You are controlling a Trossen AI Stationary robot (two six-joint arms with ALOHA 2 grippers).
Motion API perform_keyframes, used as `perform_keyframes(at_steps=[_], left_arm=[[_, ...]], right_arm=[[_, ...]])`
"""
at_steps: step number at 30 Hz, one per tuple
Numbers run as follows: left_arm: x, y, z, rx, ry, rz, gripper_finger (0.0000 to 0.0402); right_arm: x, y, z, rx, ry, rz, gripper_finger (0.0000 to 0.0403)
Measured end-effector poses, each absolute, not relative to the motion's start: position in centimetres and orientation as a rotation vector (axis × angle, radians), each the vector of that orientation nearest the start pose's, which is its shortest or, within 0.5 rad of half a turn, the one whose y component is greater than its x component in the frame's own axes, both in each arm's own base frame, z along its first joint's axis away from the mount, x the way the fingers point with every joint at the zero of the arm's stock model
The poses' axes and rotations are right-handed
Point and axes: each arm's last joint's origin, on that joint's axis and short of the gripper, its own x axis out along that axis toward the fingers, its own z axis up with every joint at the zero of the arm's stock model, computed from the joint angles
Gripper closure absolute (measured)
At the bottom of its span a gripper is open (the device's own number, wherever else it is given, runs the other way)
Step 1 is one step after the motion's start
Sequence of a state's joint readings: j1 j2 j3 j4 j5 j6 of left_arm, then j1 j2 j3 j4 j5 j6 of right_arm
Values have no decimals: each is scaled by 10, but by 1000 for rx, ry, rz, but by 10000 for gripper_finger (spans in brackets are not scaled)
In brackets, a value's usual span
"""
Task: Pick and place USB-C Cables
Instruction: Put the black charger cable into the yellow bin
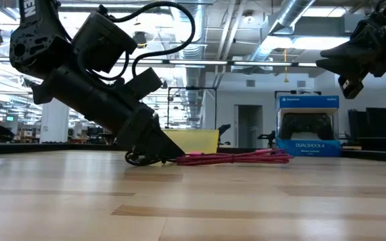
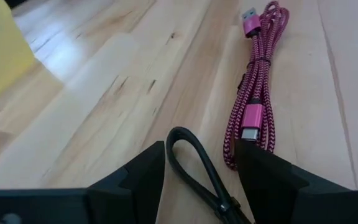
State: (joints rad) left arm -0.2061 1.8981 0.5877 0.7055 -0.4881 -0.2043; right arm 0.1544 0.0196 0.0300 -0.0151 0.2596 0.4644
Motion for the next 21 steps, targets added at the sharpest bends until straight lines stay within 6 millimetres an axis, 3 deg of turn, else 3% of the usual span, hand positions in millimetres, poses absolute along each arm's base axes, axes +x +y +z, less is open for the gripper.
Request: perform_keyframes(at_steps=[9,21], left_arm=[[292,-49,87,33,559,441,217],[297,-52,88,-65,534,367,217]], right_arm=[[96,7,171,461,-20,-104,284],[96,7,171,461,-20,-104,284]])
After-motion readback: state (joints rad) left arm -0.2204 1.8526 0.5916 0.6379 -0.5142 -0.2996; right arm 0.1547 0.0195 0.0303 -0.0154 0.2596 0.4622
